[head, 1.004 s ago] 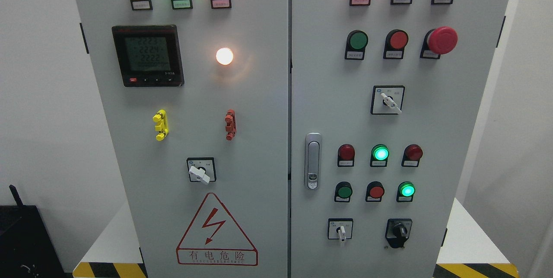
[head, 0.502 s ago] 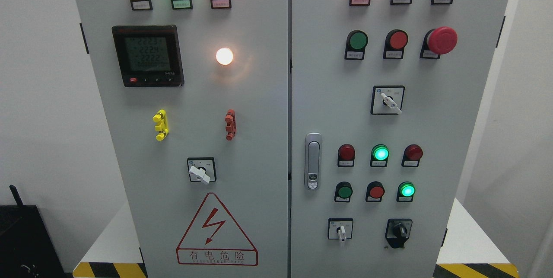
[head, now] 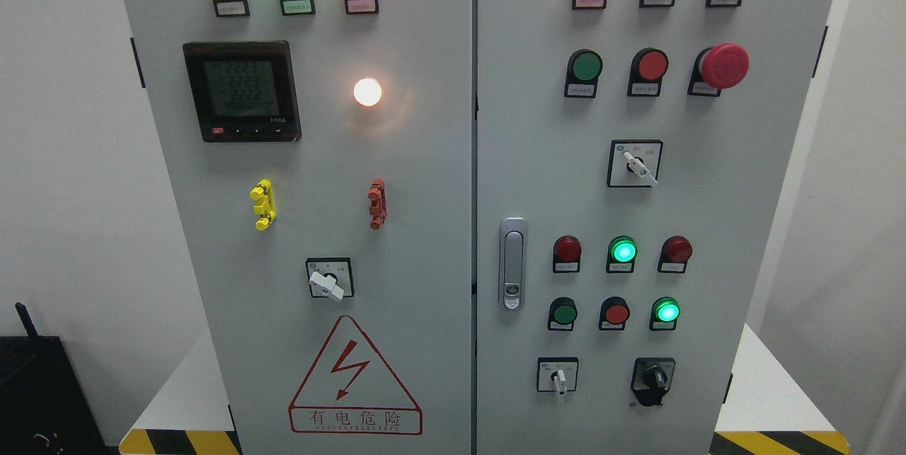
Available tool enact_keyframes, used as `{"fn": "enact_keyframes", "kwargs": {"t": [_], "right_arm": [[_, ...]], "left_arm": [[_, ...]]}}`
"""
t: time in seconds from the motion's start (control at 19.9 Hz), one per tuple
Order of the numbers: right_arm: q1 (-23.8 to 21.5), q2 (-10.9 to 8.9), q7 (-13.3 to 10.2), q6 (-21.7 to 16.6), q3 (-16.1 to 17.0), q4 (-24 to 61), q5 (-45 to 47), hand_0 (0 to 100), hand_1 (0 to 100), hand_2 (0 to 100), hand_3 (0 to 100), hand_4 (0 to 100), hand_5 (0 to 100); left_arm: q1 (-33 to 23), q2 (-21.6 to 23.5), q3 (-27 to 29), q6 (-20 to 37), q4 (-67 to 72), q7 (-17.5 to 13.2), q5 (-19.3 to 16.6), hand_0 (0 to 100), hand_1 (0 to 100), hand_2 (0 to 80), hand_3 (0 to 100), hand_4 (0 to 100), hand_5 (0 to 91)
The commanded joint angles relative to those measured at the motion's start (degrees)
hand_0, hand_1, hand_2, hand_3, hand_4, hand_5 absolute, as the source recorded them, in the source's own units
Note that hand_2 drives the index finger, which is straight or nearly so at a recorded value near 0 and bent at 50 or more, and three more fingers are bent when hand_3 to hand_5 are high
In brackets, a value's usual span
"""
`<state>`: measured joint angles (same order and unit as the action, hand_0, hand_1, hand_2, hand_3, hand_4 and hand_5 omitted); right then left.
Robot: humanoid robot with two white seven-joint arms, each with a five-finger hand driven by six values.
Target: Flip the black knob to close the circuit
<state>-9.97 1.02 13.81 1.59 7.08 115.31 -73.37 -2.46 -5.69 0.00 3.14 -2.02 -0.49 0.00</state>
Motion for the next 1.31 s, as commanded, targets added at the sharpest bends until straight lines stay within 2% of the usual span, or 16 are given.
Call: {"fn": "enact_keyframes", "kwargs": {"t": [0.0, 0.1, 0.3, 0.85, 1.26], "right_arm": [[5.9, -0.15, 2.4, 2.7, -5.1, 3.1, -8.4, 0, 0, 88, 100, 81, 82], [7.8, -0.23, 2.5, 4.5, -5.9, 1.2, -8.5, 0, 0, 89, 100, 81, 82], [10.1, -0.41, 2.5, 5.0, -5.6, -1.8, -8.5, 0, 0, 89, 100, 81, 82], [14.7, -2.69, 1.9, 8.3, -5.3, -8.3, -7.7, 0, 0, 90, 100, 82, 82], [16.1, -2.96, 1.8, 9.5, -5.0, -11.3, -7.5, 0, 0, 90, 100, 81, 82]], "left_arm": [[0.0, 0.0, 0.6, 0.0, 0.0, 0.0, 0.4, 0, 0, 0.0, 5, 2, 0.0], [0.0, 0.0, 0.6, 0.0, 0.0, 0.0, 0.4, 0, 0, 0.0, 5, 2, 0.0], [0.0, 0.1, 0.6, 0.0, 0.0, 0.0, 0.4, 0, 0, 0.0, 5, 2, 0.0], [0.0, 0.0, 0.6, 0.0, 0.0, 0.0, 0.4, 0, 0, 0.0, 5, 2, 0.0], [0.0, 0.1, 0.6, 0.0, 0.0, 0.0, 0.4, 0, 0, 0.0, 5, 2, 0.0]]}}
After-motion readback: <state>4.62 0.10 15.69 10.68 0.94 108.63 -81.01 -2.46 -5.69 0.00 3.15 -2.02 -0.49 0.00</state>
